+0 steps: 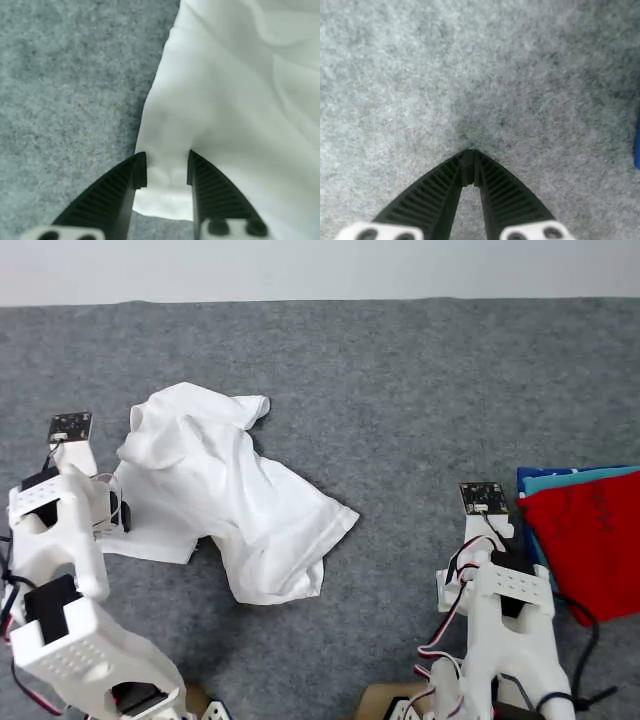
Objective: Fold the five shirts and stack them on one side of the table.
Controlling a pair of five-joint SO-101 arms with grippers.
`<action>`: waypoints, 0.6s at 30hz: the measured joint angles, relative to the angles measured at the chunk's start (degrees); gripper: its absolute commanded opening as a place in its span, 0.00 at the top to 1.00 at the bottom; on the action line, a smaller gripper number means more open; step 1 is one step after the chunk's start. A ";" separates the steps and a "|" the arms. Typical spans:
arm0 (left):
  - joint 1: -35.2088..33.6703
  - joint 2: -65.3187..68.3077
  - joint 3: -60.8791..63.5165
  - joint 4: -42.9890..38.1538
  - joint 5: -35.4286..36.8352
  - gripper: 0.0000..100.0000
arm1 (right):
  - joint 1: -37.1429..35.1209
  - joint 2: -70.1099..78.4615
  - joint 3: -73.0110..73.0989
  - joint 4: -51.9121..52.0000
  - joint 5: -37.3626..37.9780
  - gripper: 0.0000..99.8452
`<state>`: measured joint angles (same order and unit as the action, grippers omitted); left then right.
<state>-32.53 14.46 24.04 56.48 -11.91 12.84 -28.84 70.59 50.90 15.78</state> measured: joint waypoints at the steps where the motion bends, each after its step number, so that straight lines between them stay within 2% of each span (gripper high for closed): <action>1: 0.00 0.00 -0.09 0.35 0.09 0.88 | 0.00 0.00 0.00 0.00 0.00 0.99; 7: -0.18 0.70 -2.20 2.81 1.41 0.88 | 0.00 0.00 0.00 0.00 0.00 0.99; 18: -4.66 0.79 -3.78 5.54 1.41 0.88 | 0.00 0.00 0.00 0.00 0.00 0.99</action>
<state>-37.19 15.25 20.26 62.02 -10.51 12.84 -28.84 70.59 50.90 15.78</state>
